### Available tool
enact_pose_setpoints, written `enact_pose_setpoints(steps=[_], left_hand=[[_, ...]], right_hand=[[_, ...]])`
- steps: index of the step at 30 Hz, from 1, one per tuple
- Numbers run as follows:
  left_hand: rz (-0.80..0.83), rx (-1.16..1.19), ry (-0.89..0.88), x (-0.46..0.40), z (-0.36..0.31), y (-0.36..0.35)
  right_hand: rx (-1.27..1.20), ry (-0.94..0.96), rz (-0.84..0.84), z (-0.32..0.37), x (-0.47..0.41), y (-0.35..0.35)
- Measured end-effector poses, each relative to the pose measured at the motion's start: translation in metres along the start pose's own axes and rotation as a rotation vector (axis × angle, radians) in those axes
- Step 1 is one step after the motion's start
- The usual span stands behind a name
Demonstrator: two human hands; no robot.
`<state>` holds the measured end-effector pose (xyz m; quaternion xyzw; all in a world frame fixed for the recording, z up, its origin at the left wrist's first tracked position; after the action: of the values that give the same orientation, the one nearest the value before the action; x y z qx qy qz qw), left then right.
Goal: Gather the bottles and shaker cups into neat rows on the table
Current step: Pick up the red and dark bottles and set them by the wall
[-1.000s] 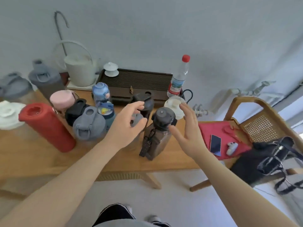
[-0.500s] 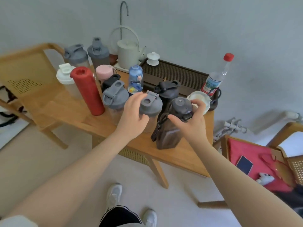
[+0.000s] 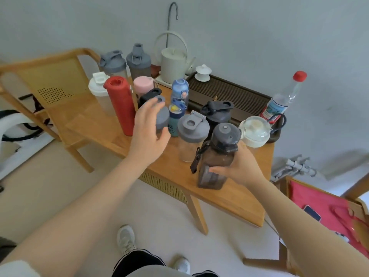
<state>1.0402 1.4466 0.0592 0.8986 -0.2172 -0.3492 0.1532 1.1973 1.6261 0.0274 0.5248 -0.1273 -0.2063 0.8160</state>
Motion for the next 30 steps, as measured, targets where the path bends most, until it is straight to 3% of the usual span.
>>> enact_pose_setpoints(steps=[3,7,12,17,22,30], left_hand=[[-0.161,-0.117,0.071,-0.014,0.029,0.031],[-0.382,0.067,0.494,-0.035,0.085,0.066],[-0.26,0.246,0.748,-0.053,0.154,0.068],[-0.072,0.396,0.773,-0.065,0.2,0.056],[0.086,0.39,0.639,-0.068,0.21,0.066],[0.019,0.444,0.487,-0.061,0.206,0.199]], right_hand=[[0.027,0.101,-0.052,0.037,0.0,0.013],[-0.104,0.18,-0.217,0.092,-0.017,0.036],[-0.281,0.092,-0.313,0.146,-0.051,0.036],[-0.29,-0.015,-0.316,0.182,-0.075,0.002],[-0.272,-0.115,-0.305,0.2,-0.09,-0.037],[-0.293,-0.068,-0.353,0.279,-0.127,-0.06]])
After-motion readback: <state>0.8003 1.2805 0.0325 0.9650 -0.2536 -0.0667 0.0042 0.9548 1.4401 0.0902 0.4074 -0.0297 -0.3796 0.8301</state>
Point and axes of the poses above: each hand's wrist, its own x-axis away from the middle knuckle, its own y-axis out of the back of the hand, z = x × y, the point moved 4 cm from there along -x, towards the middle knuckle, and after that the axes turned 13 degrees about x, right-handed, at the moved point
